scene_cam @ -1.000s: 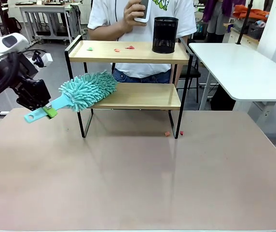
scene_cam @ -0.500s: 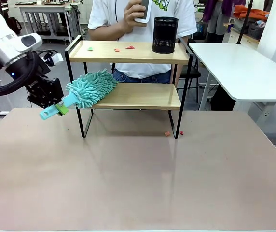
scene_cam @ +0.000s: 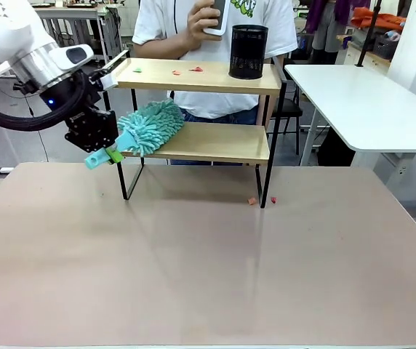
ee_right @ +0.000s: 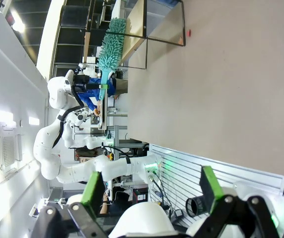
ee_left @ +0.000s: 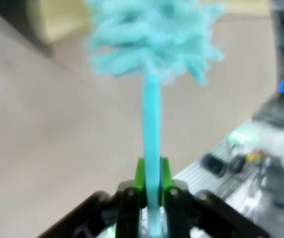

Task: Clean the shelf.
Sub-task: Clean the specific tier of the Shelf with the Duster once objects are removed.

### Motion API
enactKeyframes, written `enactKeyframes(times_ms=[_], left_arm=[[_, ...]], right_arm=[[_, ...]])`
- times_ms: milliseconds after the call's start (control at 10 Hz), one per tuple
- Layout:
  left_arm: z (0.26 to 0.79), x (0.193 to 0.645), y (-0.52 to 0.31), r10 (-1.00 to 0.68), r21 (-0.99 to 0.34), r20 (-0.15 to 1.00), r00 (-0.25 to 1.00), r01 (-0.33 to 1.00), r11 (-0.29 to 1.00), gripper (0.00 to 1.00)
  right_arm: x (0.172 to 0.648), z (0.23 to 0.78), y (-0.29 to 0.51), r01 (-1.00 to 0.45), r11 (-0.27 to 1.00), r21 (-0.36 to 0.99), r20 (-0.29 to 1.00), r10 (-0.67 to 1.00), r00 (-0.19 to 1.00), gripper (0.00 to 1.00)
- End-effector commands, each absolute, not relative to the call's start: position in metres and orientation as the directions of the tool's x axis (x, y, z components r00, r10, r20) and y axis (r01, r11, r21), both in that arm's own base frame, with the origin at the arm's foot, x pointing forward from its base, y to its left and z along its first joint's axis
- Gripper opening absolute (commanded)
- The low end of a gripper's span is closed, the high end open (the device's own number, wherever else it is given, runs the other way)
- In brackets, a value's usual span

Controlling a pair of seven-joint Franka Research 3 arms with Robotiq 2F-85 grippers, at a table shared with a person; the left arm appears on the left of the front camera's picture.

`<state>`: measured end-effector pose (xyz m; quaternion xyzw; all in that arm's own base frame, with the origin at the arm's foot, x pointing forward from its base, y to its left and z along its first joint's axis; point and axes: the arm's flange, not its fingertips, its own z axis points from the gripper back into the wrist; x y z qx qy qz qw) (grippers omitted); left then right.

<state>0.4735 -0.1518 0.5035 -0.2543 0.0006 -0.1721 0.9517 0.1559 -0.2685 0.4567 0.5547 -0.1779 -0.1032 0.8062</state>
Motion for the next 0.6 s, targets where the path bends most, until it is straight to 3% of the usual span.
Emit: enactKeyframes(times_ms=[0, 500], left_arm=[[0.506, 0.475, -0.161, -0.372, -0.471, 0.095, 0.923, 0.371, 0.801, 0.13], [0.506, 0.463, -0.148, -0.415, -0.499, 0.092, 0.905, 0.403, 0.768, 0.13]], right_arm=[[0.157, 0.458, -0.268, -0.064, 0.358, 0.932, 0.201, -0.361, 0.911, 1.0], [0.157, 0.458, -0.268, -0.064, 0.358, 0.932, 0.201, -0.361, 0.911, 1.0]])
